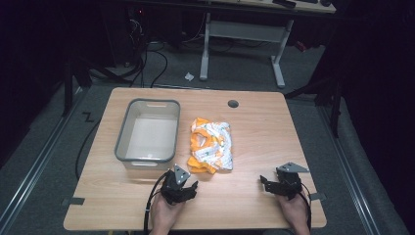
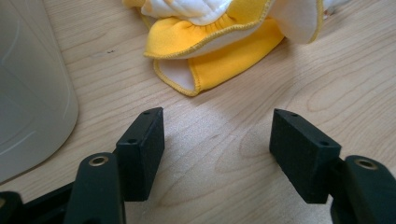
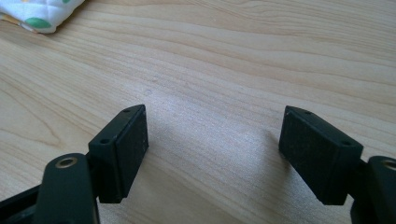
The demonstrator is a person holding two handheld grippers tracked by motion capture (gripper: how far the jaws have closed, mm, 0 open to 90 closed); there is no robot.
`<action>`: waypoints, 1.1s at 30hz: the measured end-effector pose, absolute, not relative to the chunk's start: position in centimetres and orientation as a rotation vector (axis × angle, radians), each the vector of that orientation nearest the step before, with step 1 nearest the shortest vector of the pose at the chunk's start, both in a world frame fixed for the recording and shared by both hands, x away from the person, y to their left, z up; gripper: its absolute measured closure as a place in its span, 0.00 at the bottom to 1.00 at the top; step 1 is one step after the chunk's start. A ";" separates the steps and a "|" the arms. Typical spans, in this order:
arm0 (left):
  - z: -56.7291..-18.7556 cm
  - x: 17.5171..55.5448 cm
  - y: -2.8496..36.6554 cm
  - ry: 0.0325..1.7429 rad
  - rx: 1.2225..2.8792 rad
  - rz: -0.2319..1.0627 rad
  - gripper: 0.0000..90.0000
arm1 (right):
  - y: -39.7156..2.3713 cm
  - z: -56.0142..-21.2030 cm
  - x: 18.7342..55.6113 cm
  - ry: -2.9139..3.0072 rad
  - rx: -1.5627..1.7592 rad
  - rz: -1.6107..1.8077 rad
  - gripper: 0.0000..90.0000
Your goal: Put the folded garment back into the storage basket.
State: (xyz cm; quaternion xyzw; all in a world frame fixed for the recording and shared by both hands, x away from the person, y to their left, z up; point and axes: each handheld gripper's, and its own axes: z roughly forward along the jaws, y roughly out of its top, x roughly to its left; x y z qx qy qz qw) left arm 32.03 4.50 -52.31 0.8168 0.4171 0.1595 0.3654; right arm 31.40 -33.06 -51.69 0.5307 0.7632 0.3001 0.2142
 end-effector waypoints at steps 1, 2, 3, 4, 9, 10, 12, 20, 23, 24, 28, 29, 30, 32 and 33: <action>-52.3 32.0 4.5 1.072 2.100 0.410 0.40 | -33.1 -51.7 31.4 2.117 1.472 0.833 0.27; -52.3 32.0 4.5 1.073 2.099 0.410 0.40 | -33.0 -51.7 31.4 2.117 1.473 0.833 0.27; -52.3 32.0 4.5 1.072 2.101 0.409 0.40 | -33.0 -51.7 31.4 2.117 1.474 0.834 0.27; -52.3 32.0 4.5 1.072 2.100 0.410 0.40 | -33.1 -51.7 31.4 2.117 1.472 0.833 0.27; -52.3 32.0 4.5 1.073 2.100 0.409 0.40 | -33.0 -51.7 31.4 2.117 1.474 0.834 0.27; -52.3 32.0 4.5 1.073 2.100 0.409 0.40 | -33.0 -51.7 31.4 2.117 1.474 0.834 0.27; -52.3 32.0 4.5 1.072 2.101 0.411 0.40 | -33.0 -51.7 31.4 2.117 1.474 0.833 0.27; -52.3 32.0 4.5 1.075 2.098 0.410 0.40 | -33.1 -51.7 31.4 2.118 1.473 0.833 0.27; -52.3 32.0 4.5 1.075 2.099 0.410 0.40 | -33.1 -51.7 31.4 2.117 1.474 0.833 0.27; -52.3 32.0 4.5 1.075 2.099 0.410 0.40 | -33.0 -51.7 31.4 2.117 1.475 0.833 0.27; -52.3 32.0 4.4 1.077 2.099 0.408 0.38 | -33.1 -51.7 31.4 2.118 1.472 0.833 0.27; -52.3 32.0 4.4 1.078 2.102 0.408 0.38 | -33.1 -51.7 31.4 2.117 1.473 0.833 0.27; -52.3 32.0 4.4 1.075 2.103 0.402 0.36 | -33.1 -51.7 31.4 2.118 1.472 0.832 0.27; -52.3 32.0 4.3 1.073 2.105 0.402 0.35 | -33.1 -51.7 31.4 2.118 1.473 0.832 0.27; -52.3 32.0 4.3 1.074 2.105 0.402 0.35 | -33.1 -51.7 31.4 2.118 1.472 0.832 0.27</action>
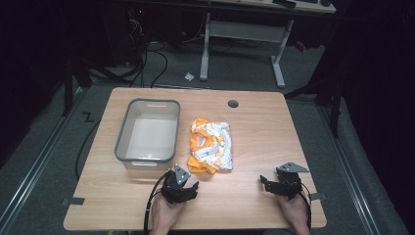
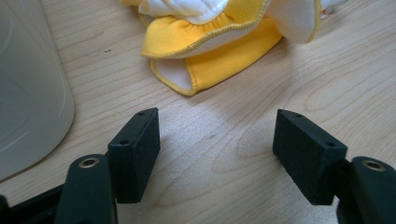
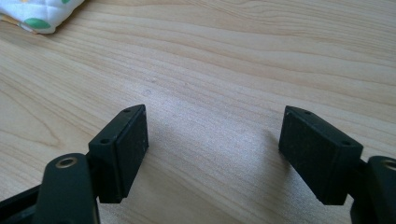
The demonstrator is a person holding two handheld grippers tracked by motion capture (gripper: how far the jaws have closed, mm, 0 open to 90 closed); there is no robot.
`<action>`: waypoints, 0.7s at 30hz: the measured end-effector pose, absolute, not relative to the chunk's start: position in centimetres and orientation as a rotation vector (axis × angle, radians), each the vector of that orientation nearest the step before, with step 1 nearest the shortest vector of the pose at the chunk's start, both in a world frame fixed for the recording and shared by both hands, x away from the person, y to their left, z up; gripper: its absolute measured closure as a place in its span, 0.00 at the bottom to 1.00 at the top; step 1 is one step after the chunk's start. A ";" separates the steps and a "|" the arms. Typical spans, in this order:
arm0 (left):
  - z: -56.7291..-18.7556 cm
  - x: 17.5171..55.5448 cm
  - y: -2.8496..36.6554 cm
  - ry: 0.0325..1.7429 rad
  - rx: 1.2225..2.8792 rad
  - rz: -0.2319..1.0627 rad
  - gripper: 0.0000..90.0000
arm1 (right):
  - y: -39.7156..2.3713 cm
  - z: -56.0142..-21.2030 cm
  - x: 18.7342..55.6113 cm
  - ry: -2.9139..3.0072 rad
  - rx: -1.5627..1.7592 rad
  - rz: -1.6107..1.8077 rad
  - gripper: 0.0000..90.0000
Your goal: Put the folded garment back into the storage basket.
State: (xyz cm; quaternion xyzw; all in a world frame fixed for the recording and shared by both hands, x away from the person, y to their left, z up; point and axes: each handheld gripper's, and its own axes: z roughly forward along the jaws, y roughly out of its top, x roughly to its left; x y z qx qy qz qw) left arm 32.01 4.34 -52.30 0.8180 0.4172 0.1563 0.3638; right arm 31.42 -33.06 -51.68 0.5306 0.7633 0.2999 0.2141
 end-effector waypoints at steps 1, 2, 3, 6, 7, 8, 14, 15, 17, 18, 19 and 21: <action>-52.3 32.0 4.3 1.076 2.104 0.402 0.35 | -33.1 -51.7 31.4 2.120 1.466 0.832 0.27; -52.3 32.0 4.3 1.076 2.104 0.402 0.35 | -33.1 -51.7 31.4 2.120 1.465 0.832 0.27; -52.3 32.0 4.3 1.079 2.103 0.403 0.35 | -33.1 -51.7 31.4 2.120 1.465 0.832 0.27; -52.3 32.0 4.2 1.090 2.093 0.396 0.35 | -33.1 -51.7 31.4 2.118 1.474 0.832 0.27; -52.3 32.0 4.2 1.089 2.093 0.398 0.35 | -33.1 -51.7 31.4 2.118 1.474 0.832 0.27; -52.3 32.0 4.2 1.088 2.095 0.399 0.35 | -33.1 -51.7 31.4 2.118 1.472 0.831 0.27; -52.0 31.8 4.2 1.086 2.078 0.392 0.35 | -33.1 -51.7 31.4 2.118 1.472 0.832 0.27; -51.9 31.7 4.2 1.082 2.078 0.392 0.35 | -33.1 -51.7 31.4 2.119 1.472 0.832 0.27; -51.7 31.7 4.2 1.077 2.075 0.393 0.35 | -33.1 -51.7 31.4 2.118 1.472 0.832 0.27; -51.6 31.7 4.2 1.077 2.071 0.387 0.35 | -33.1 -51.7 31.4 2.119 1.472 0.833 0.27; -51.5 31.7 4.2 1.077 2.068 0.379 0.35 | -33.1 -51.7 31.4 2.117 1.472 0.833 0.27; -51.3 31.7 4.1 1.075 2.064 0.368 0.35 | -33.1 -51.7 31.4 2.117 1.472 0.833 0.27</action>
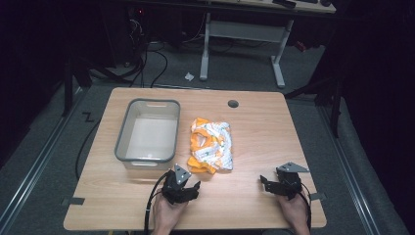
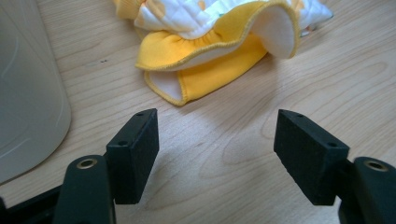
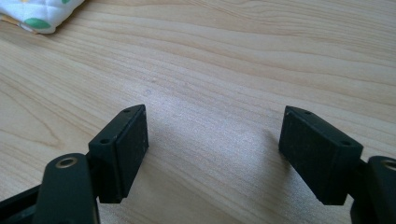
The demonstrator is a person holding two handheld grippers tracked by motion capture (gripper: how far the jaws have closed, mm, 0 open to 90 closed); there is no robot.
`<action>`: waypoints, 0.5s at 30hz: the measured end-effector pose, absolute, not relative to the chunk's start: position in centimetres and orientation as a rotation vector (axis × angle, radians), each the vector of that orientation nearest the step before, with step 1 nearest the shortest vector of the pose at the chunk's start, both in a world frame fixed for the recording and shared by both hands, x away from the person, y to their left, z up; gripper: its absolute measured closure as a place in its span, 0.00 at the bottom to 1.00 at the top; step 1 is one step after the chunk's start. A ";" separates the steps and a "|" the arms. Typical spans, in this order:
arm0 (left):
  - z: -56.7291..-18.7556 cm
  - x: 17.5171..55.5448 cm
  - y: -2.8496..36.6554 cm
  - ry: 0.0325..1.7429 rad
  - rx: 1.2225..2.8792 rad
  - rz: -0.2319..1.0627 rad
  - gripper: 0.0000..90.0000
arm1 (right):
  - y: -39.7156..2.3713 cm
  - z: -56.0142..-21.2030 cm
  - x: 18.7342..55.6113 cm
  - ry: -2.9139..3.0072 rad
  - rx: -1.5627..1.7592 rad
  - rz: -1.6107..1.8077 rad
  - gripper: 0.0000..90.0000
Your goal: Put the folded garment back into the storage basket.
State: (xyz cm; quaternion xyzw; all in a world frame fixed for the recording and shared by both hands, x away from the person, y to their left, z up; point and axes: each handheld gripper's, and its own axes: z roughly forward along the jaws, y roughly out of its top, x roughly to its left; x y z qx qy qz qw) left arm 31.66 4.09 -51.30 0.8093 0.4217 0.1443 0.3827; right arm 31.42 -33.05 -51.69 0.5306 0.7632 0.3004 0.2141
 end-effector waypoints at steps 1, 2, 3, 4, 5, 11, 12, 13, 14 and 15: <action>-51.2 31.6 4.0 1.077 2.060 0.361 0.34 | -33.1 -51.7 31.4 2.118 1.472 0.833 0.27; -51.0 31.6 4.0 1.075 2.063 0.360 0.34 | -33.1 -51.7 31.4 2.117 1.472 0.833 0.27; -51.0 31.6 4.0 1.075 2.063 0.360 0.34 | -33.1 -51.7 31.4 2.117 1.472 0.833 0.27; -50.9 31.6 3.9 1.078 2.057 0.355 0.34 | -33.1 -51.7 31.4 2.117 1.472 0.833 0.27; -50.4 31.5 3.7 1.068 2.051 0.352 0.34 | -33.1 -51.7 31.4 2.118 1.472 0.833 0.27; -49.3 31.6 2.9 1.048 2.048 0.352 0.32 | -33.1 -51.7 31.4 2.118 1.470 0.833 0.27; -49.2 31.6 2.8 1.049 2.050 0.352 0.32 | -33.1 -51.7 31.4 2.119 1.469 0.833 0.27; -49.2 31.6 2.8 1.049 2.050 0.352 0.32 | -33.1 -51.7 31.4 2.119 1.469 0.834 0.27; -49.0 31.6 2.7 1.051 2.049 0.349 0.32 | -33.1 -51.7 31.4 2.119 1.469 0.834 0.27; -48.8 31.7 2.6 1.052 2.038 0.335 0.32 | -33.1 -51.7 31.4 2.119 1.468 0.833 0.27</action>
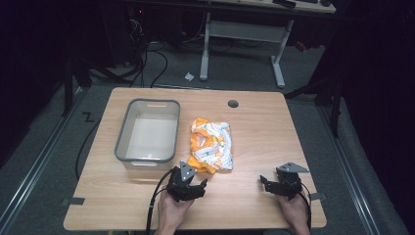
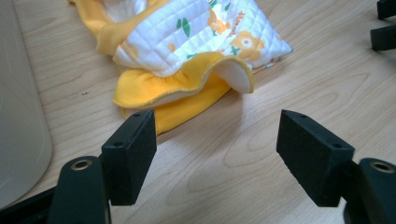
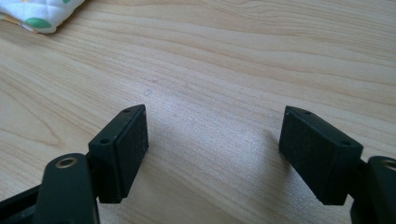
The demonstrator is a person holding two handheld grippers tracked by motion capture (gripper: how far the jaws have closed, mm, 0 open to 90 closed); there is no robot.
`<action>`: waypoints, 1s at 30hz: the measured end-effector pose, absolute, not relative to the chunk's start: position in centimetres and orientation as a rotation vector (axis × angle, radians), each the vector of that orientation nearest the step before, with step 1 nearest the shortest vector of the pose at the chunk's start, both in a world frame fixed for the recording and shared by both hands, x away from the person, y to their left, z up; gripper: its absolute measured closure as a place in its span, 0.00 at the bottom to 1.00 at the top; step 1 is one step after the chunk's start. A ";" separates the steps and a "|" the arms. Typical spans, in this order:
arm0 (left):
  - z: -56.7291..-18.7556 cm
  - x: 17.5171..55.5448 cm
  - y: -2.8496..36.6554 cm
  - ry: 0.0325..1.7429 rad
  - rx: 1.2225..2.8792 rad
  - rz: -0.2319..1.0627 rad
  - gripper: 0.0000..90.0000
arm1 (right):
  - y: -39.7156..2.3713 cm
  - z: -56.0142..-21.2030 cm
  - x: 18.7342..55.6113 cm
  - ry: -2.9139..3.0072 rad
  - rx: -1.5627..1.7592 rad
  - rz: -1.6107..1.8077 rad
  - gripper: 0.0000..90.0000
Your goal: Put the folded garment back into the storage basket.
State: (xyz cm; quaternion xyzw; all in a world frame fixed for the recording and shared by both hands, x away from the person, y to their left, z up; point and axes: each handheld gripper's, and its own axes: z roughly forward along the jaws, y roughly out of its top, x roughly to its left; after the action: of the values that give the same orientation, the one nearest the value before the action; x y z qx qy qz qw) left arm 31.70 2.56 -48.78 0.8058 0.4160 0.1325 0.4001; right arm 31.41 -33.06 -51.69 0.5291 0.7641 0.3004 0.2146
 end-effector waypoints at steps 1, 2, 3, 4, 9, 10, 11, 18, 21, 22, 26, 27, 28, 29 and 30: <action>-48.8 31.7 2.6 1.052 2.038 0.335 0.32 | -33.1 -51.7 31.4 2.120 1.468 0.833 0.27; -48.5 31.8 2.4 1.050 2.043 0.339 0.32 | -33.1 -51.7 31.4 2.120 1.466 0.833 0.27; -48.4 31.9 2.3 1.050 2.042 0.341 0.31 | -33.1 -51.7 31.4 2.120 1.468 0.834 0.27; -48.2 32.0 2.2 1.048 2.044 0.343 0.31 | -33.1 -51.7 31.4 2.120 1.468 0.833 0.27; -47.5 32.5 1.8 1.044 2.051 0.352 0.31 | -33.1 -51.7 31.4 2.120 1.467 0.833 0.27; -47.4 32.6 1.7 1.044 2.053 0.353 0.30 | -33.1 -51.7 31.4 2.120 1.467 0.834 0.27; -47.4 32.6 1.7 1.044 2.053 0.353 0.30 | -33.1 -51.7 31.4 2.120 1.467 0.834 0.27; -46.4 33.5 1.0 1.032 2.064 0.358 0.29 | -33.1 -51.7 31.4 2.120 1.467 0.833 0.27; -46.1 34.0 0.8 1.029 2.075 0.353 0.28 | -33.0 -51.7 31.4 2.120 1.467 0.833 0.27; -45.9 34.2 0.7 1.029 2.082 0.359 0.27 | -33.0 -51.7 31.4 2.120 1.467 0.834 0.27; -45.4 34.9 0.6 1.034 2.089 0.371 0.26 | -33.0 -51.7 31.4 2.120 1.468 0.834 0.27; -45.4 34.9 0.6 1.034 2.089 0.371 0.26 | -33.0 -51.7 31.4 2.120 1.468 0.834 0.27; -45.3 35.3 0.5 1.044 2.087 0.374 0.25 | -33.0 -51.7 31.4 2.120 1.468 0.834 0.27; -45.3 35.3 0.5 1.044 2.087 0.374 0.25 | -33.0 -51.7 31.4 2.120 1.468 0.834 0.27; -45.2 35.8 0.3 1.058 2.081 0.358 0.25 | -33.0 -51.7 31.4 2.120 1.468 0.833 0.27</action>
State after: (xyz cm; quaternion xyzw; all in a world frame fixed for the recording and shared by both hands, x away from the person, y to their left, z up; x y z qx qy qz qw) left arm 35.77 0.34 -45.24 0.8151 0.4143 0.1401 0.3799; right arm 31.39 -33.04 -51.68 0.5292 0.7640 0.3004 0.2142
